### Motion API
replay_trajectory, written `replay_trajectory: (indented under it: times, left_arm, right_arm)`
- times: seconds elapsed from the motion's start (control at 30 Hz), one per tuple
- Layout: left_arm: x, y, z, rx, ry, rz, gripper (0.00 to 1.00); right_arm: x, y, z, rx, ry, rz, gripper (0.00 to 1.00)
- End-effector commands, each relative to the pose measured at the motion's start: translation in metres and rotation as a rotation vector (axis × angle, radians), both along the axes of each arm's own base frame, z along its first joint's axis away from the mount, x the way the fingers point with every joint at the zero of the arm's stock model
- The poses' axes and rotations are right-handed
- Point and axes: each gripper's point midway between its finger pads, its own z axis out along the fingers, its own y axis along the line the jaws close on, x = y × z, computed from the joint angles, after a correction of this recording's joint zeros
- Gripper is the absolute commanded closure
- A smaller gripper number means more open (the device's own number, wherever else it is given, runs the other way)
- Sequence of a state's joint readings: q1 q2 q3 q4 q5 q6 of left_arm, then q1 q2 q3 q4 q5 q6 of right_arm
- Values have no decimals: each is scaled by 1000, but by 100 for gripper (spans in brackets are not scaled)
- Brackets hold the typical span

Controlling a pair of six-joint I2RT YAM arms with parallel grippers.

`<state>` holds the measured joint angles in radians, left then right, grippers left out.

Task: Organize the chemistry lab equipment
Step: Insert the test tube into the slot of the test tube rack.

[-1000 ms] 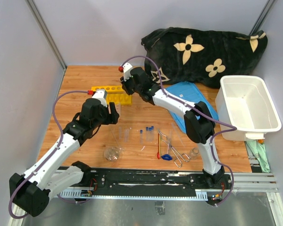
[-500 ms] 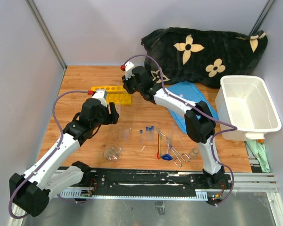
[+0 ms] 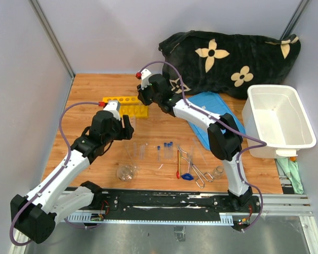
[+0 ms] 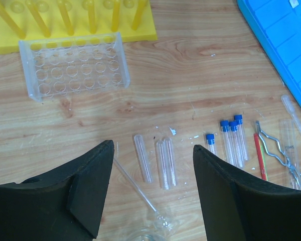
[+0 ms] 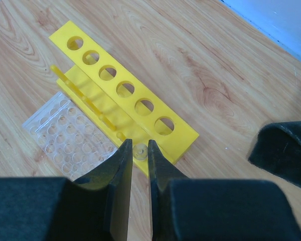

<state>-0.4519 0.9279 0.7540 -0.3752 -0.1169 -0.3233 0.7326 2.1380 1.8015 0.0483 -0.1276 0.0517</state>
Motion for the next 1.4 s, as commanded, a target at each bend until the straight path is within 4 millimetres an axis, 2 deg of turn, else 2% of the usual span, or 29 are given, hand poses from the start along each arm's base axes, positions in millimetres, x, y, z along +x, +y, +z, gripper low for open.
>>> replay_trajectory:
  times: [0.0, 0.9, 0.97, 1.13, 1.3, 1.37]
  left_arm:
    - [1, 0, -3, -11, 2, 4, 32]
    - [-1, 1, -8, -9, 10, 5, 32]
    - [-2, 2, -9, -10, 11, 5, 32]
    - [-3, 1, -11, -15, 15, 4, 32]
    - [-3, 0, -12, -19, 19, -2, 32]
    - [-3, 0, -12, -19, 23, -1, 31]
  right_arm:
    - [3, -1, 8, 27, -5, -1, 99]
    - [6, 6, -46, -41, 86, 12, 98]
    - [6, 7, -49, -44, 90, 16, 96]
    - [5, 8, -51, -53, 95, 25, 83]
    - [2, 6, -44, -47, 86, 30, 72]
    - [1, 5, -35, -38, 74, 32, 68]
